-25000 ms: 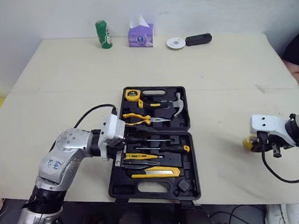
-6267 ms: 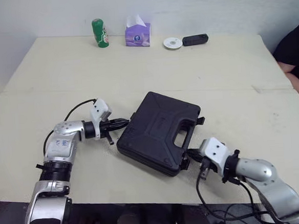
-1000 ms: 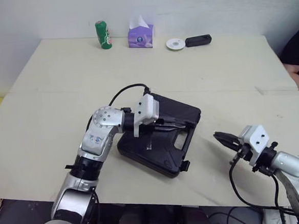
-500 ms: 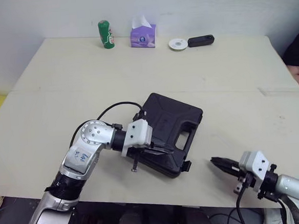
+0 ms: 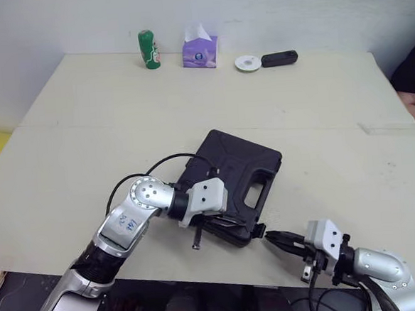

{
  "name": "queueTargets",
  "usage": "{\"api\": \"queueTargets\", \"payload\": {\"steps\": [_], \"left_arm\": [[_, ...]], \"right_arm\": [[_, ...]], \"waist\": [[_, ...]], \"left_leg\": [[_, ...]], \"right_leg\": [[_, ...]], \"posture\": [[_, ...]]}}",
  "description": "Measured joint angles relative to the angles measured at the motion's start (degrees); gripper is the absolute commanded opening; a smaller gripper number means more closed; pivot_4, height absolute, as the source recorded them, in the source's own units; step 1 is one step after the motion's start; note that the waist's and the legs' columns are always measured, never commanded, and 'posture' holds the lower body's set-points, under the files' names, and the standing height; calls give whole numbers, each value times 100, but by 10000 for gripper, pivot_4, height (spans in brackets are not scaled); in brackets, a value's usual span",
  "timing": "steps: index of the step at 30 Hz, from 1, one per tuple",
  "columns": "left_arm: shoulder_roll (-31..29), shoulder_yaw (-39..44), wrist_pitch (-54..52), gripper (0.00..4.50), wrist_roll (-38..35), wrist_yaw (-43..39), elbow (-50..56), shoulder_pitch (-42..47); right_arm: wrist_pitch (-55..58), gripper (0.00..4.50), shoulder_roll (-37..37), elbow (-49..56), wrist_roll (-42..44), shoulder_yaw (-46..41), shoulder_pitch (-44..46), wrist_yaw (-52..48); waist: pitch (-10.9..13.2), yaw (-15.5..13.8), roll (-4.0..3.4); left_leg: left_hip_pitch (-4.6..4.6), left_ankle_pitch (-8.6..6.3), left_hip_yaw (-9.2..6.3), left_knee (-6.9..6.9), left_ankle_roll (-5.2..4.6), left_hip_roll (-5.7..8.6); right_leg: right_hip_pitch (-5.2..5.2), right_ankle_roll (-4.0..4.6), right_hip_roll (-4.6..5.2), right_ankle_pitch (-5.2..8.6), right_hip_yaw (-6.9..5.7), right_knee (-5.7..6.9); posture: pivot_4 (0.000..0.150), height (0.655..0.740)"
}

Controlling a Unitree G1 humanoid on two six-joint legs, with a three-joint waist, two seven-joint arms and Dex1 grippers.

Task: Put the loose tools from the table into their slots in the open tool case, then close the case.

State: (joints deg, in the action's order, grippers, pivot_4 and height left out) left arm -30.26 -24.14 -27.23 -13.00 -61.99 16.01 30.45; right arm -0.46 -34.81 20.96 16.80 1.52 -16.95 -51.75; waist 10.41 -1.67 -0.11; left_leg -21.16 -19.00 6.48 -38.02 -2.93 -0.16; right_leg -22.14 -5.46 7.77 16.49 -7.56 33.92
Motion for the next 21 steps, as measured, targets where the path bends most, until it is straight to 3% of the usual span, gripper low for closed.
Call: {"api": "queueTargets", "payload": {"steps": [21], "left_arm": [[-192,-83,547,261,17,182,-92,-166]], "right_arm": [[1064,0,-79,862,303,193,286,108]], "waist": [[-51,27,0]], "left_leg": [[20,-6,-13,0,4,-3]], "right_leg": [[22,3,0,2,-8,-6]], "posture": [[1500,7400]]}}
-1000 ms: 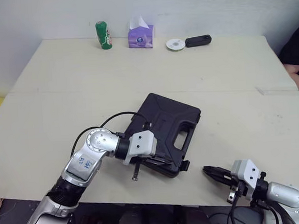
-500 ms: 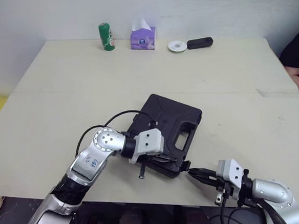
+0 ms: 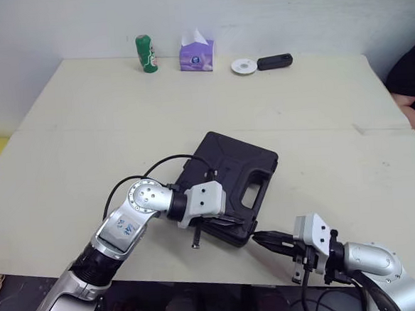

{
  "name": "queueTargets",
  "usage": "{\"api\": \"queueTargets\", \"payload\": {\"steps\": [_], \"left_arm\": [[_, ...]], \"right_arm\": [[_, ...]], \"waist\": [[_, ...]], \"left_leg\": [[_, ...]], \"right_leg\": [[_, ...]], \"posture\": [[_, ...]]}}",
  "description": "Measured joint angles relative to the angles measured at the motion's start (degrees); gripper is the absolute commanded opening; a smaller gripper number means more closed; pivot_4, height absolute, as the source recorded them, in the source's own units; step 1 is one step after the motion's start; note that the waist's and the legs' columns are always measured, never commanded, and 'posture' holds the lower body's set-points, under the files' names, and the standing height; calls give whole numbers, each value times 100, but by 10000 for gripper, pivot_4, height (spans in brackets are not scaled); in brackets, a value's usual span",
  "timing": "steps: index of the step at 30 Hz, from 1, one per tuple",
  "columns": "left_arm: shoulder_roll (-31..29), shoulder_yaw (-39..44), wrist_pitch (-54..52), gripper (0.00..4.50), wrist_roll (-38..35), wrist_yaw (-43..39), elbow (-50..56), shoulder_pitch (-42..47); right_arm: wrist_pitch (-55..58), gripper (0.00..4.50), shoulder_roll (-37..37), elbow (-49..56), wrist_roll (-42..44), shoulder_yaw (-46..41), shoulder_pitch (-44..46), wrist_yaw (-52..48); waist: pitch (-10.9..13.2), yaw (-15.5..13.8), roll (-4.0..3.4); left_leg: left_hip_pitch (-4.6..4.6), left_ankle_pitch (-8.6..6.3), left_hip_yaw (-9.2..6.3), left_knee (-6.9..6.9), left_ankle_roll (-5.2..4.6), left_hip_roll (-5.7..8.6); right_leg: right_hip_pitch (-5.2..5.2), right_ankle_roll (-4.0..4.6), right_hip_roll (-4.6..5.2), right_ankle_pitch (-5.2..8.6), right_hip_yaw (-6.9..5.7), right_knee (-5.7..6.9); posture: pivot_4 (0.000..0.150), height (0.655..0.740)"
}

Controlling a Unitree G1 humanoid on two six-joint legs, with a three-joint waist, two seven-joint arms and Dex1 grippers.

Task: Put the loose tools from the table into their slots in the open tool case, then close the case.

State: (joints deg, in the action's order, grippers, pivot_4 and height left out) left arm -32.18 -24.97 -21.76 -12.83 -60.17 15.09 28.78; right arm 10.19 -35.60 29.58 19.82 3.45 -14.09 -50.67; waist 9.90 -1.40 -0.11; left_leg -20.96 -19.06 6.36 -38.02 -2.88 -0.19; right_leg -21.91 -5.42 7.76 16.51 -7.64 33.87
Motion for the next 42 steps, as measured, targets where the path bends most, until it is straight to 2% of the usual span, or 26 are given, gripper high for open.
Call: {"api": "queueTargets", "payload": {"steps": [12,20,31,42], "left_arm": [[-53,-3,126,261,64,7,-89,19],[-60,-3,179,261,68,-4,-169,11],[-136,-4,185,261,69,-67,-188,14],[-135,-39,194,261,68,-93,-195,15]], "right_arm": [[244,0,-80,-1,-7,40,299,-92],[404,0,-111,-17,-11,69,521,-189],[458,0,-15,-78,47,71,901,-359],[617,0,28,89,187,349,966,-241]], "waist": [[-16,25,-8],[-17,34,-9],[-32,118,-4],[-62,61,-16]], "left_leg": [[5,0,0,0,3,-7],[52,-23,1,12,-19,-18],[75,-21,3,33,5,-38],[81,-8,1,77,20,-37]], "right_leg": [[1,10,-4,3,-2,3],[38,27,-10,12,-1,3],[46,56,-28,26,-2,11],[39,71,-29,35,-9,3]], "posture": [[1500,7400],[1500,7400],[1500,7400],[1500,7400]]}}
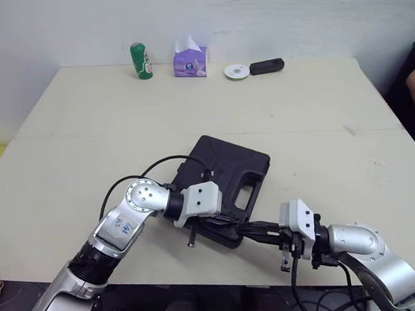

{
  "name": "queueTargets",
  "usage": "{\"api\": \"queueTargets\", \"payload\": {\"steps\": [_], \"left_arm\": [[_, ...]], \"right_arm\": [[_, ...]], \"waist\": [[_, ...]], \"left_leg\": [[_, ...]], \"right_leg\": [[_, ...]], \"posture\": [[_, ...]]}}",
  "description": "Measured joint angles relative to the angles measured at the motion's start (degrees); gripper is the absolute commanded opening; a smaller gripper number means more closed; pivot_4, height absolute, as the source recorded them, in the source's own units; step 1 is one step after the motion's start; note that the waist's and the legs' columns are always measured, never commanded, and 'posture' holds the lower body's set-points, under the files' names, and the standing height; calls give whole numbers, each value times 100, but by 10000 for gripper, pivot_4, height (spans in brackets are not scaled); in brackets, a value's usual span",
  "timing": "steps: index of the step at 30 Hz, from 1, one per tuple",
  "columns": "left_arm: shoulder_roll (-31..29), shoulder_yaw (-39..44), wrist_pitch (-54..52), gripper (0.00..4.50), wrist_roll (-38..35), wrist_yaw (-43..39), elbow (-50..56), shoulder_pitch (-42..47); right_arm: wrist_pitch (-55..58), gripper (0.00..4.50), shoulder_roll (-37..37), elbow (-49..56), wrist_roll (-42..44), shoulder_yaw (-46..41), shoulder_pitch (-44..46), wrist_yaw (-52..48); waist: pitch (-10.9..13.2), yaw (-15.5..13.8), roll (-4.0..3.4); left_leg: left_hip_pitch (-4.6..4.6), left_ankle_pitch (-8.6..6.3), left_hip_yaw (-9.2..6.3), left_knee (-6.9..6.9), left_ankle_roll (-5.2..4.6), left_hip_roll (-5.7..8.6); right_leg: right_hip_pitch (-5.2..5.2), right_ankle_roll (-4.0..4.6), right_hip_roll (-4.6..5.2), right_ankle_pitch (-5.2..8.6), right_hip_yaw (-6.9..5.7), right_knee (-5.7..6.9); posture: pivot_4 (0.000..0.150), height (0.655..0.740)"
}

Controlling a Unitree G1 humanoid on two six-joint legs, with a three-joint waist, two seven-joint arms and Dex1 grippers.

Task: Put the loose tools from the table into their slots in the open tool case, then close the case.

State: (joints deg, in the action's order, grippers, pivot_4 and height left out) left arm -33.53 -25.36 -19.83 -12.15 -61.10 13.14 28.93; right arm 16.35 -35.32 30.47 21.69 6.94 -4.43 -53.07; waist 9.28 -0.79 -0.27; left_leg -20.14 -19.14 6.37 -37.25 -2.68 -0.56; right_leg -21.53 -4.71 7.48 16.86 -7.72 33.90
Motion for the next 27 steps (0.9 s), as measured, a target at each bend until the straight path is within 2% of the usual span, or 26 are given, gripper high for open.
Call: {"api": "queueTargets", "payload": {"steps": [9,13,19,27], "left_arm": [[-2,-1,3,261,0,-7,-4,3],[-6,0,3,261,0,-12,-7,3],[-26,0,11,261,0,-53,-9,17],[-107,16,73,261,0,-80,-21,20]], "right_arm": [[37,0,-493,148,419,-749,-531,-126],[-10,0,-656,26,153,-648,-695,-164],[-55,0,-197,-199,-108,-189,-271,52],[-59,0,-148,-314,-271,-41,-80,53]], "waist": [[-1,-58,3],[-2,-58,4],[-4,-57,4],[-4,-2,6]], "left_leg": [[0,1,-1,11,2,0],[0,1,-2,13,2,-1],[-1,2,-6,18,5,-3],[1,7,-8,21,13,-8]], "right_leg": [[-1,5,-2,3,-1,-4],[-3,7,-2,5,-1,-6],[-7,12,-3,8,-5,-6],[-5,20,-10,12,-4,-6]], "posture": [[1500,7400],[1500,7400],[1500,7400],[1500,7400]]}}
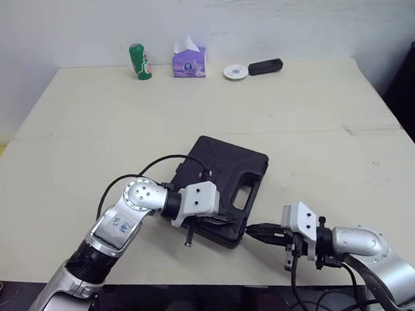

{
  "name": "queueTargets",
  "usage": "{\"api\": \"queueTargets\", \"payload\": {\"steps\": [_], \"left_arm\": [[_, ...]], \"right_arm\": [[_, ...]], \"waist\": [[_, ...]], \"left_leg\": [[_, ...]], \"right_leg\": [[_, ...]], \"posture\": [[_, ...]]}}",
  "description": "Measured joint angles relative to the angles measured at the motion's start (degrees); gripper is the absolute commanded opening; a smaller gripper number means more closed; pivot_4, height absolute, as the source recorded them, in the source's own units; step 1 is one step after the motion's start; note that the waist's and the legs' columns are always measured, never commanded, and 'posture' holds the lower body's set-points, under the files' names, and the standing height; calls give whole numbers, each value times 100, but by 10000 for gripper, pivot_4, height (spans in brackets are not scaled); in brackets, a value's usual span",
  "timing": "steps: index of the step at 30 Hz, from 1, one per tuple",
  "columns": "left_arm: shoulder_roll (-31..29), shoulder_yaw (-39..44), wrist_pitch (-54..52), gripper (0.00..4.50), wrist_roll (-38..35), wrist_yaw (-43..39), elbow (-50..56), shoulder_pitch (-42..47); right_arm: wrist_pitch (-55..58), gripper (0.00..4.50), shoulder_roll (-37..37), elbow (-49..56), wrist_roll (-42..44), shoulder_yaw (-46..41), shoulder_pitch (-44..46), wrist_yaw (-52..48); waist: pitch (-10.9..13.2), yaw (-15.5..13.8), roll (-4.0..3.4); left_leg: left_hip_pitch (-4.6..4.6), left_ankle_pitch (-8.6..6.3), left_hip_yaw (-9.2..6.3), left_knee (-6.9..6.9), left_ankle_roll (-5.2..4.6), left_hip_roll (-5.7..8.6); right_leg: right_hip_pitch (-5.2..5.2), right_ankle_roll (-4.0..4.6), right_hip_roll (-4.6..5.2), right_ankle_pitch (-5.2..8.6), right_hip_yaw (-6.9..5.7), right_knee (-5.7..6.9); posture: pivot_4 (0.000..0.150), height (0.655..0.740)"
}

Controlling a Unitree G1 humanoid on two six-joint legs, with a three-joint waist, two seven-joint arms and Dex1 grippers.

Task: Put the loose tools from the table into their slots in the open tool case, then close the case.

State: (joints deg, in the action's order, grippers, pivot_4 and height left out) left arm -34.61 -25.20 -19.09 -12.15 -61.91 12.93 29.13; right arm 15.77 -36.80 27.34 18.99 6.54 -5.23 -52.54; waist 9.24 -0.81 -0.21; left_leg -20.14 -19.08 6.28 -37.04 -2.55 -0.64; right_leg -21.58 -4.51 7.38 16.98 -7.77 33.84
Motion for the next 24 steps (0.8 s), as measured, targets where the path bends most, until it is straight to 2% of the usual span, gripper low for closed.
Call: {"api": "queueTargets", "payload": {"steps": [4,7,10,13,15,17,18,19,21,24], "left_arm": [[17,53,264,261,0,76,-32,-112],[242,392,638,261,-140,249,-192,-434],[323,877,819,261,-472,256,-266,-666],[429,1698,1084,261,-886,327,-535,-790],[432,2044,1019,6369,-1075,460,-522,-792],[313,2206,878,10371,-1138,483,-492,-821],[118,2371,808,15650,-1214,444,-471,-935],[-60,2517,759,18841,-1252,384,-482,-1054],[-375,2789,761,28723,-1257,279,-549,-1275],[-784,3216,849,41197,-1195,244,-947,-1474]], "right_arm": [[2,0,-47,5,18,-25,-5,-45],[-17,0,-225,77,161,-264,-95,-159],[-97,0,-596,67,322,-826,-201,-347],[-387,0,-890,-196,395,-1496,-183,-582],[-612,0,-1014,-510,378,-1720,-8,-686],[-847,0,-1097,-779,360,-1858,172,-813],[-914,0,-1187,-992,399,-1942,348,-901],[-902,3167,-1228,-1123,475,-2080,442,-941],[-897,10638,-1378,-1366,558,-2274,575,-1060],[-1039,24109,-1673,-1799,520,-2515,683,-1262]], "waist": [[1,-1,-2],[28,-28,-17],[62,-66,-15],[107,-69,2],[139,-72,22],[152,-69,20],[164,-57,17],[178,-53,17],[205,-60,21],[222,-71,27]], "left_leg": [[-1,0,0,1,0,0],[-8,1,-1,-4,-2,0],[-23,2,-1,-3,-2,0],[-94,38,0,-18,-12,0],[-118,56,-1,-22,5,1],[-119,56,2,-22,0,4],[-119,57,6,-21,-2,5],[-119,57,8,-18,-4,4],[-123,57,6,-18,-5,4],[-127,55,4,-21,-10,4]], "right_leg": [[-1,0,0,0,0,0],[-8,-3,2,-2,-1,0],[-28,-4,1,-2,-6,2],[-91,-3,0,-6,-15,16],[-105,-6,-1,-10,-23,18],[-101,-10,-3,-11,-28,11],[-99,-11,-6,-12,-29,8],[-99,-11,-9,-12,-30,12],[-98,-12,-11,-13,-36,15],[-96,-14,-10,-13,-43,8]], "posture": [[1500,7400],[1500,7400],[1500,7400],[1500,7400],[1500,7400],[1500,7400],[1500,7400],[1500,7400],[1500,7400],[1500,7400]]}}
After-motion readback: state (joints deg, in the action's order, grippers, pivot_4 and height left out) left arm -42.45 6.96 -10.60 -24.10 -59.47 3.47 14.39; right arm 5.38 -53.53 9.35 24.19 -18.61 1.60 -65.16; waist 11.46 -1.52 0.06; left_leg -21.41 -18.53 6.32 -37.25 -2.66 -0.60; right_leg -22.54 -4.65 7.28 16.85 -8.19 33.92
